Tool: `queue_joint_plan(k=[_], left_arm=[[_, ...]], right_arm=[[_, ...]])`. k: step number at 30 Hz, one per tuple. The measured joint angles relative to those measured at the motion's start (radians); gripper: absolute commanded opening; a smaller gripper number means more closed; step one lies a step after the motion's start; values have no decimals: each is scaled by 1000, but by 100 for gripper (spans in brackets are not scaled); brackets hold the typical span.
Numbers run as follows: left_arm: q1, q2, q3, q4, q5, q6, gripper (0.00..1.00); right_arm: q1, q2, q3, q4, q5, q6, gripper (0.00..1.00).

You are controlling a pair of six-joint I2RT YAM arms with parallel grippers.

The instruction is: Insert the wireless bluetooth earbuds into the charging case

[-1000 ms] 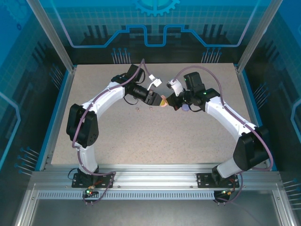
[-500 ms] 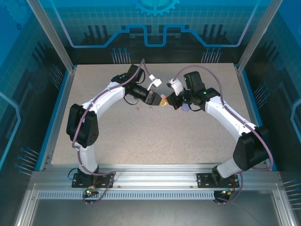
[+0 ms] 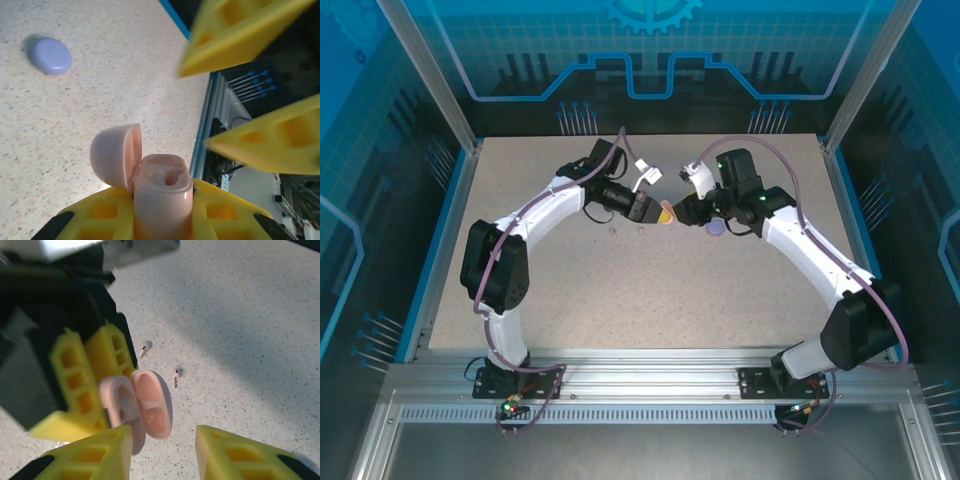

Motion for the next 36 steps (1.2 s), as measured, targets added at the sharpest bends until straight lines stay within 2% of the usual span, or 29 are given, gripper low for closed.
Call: queue_joint_plan(k=[4,11,18,23,30,36], left_arm=[[7,-45,-71,55,-74,-32,0],[11,-200,-248,212,-239,-66,0],[16,-415,-531,524,-399,-109,0],[16,-533,-732,806,-528,-146,0],[16,-603,-847,1080,-655,-159,0],[16,-666,-922,1260,-703,-155,0]], right_arm=[[-27,-55,0,1,-7,40,48],[-82,-126,-32,3,1,163,50],[-95,-122,-91,-4,24,308,51],[-74,-34,-92,-4,68,414,51],[17,174,-53,-42,156,535,53],[95,347,101,-97,235,617,55]])
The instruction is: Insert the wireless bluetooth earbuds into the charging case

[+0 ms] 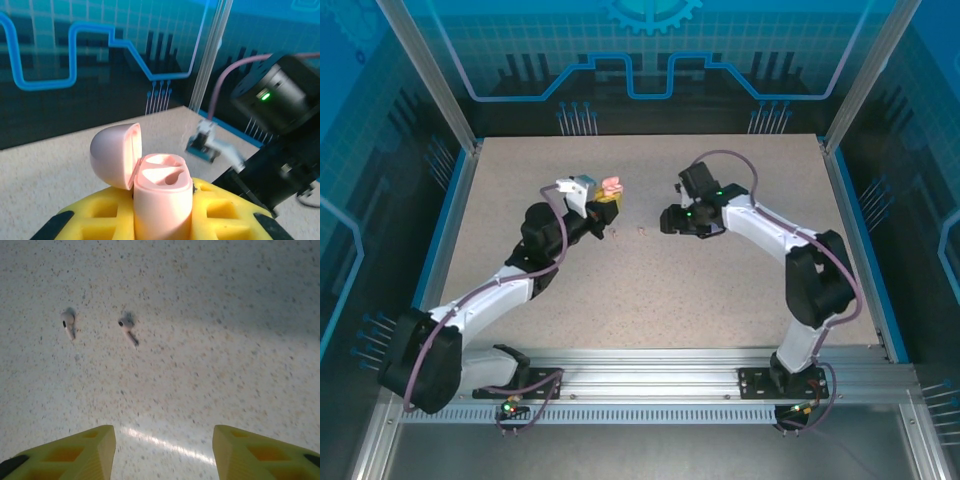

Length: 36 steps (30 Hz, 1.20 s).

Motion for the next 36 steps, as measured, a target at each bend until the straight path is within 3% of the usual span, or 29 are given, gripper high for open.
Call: queue_joint_plan(k=[15,36], left_arm=[[-29,-183,-27,107,-27,53,0],[-34,-182,-27,126,-104,100,0]], right_arm=[[116,283,346,-163,178,132,57],[163,504,607,-294,305,192,49]])
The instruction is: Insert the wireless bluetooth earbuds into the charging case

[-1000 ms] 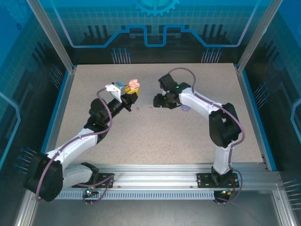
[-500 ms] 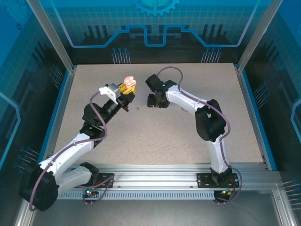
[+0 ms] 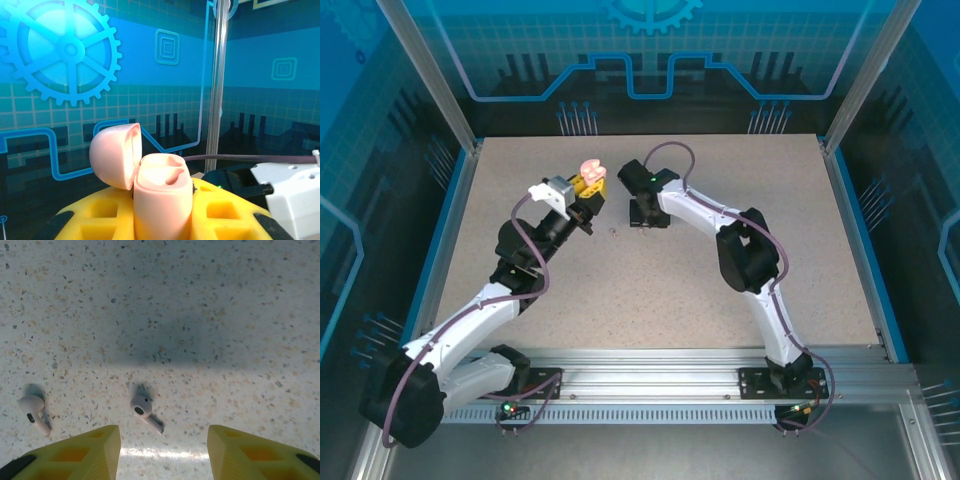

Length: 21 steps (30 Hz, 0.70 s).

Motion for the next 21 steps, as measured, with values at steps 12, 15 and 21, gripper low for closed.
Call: queue_joint_plan(k=[12,15,21], left_arm=[[0,0,0,-1,0,2,0],[0,0,0,-1,0,2,0],[0,0,0,-1,0,6,0]], right_arm=[[13,108,84,6,-6,-76,45],[13,130,106,6,-10,-85,44],[13,141,116,-2,-13,-94,42]])
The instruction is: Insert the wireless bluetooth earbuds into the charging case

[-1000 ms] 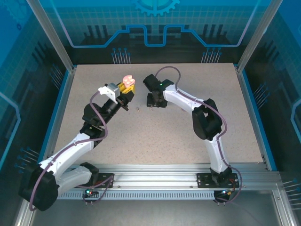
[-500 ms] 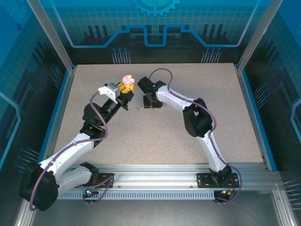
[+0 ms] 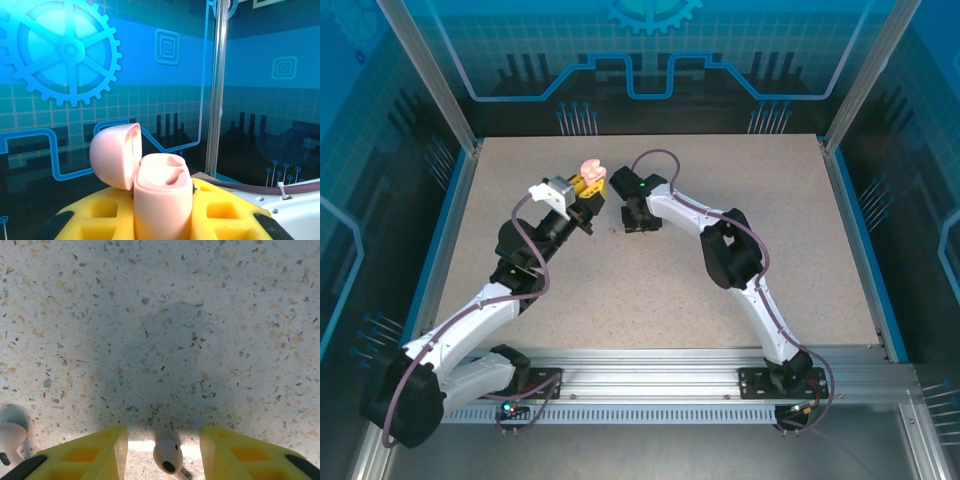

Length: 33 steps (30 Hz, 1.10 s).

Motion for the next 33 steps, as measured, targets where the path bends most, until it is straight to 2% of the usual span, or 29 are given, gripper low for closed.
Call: queue_joint_plan(k=[33], left_arm=[[0,0,0,-3,0,0,0]], right_arm=[[0,1,-8,0,0,-3,31]])
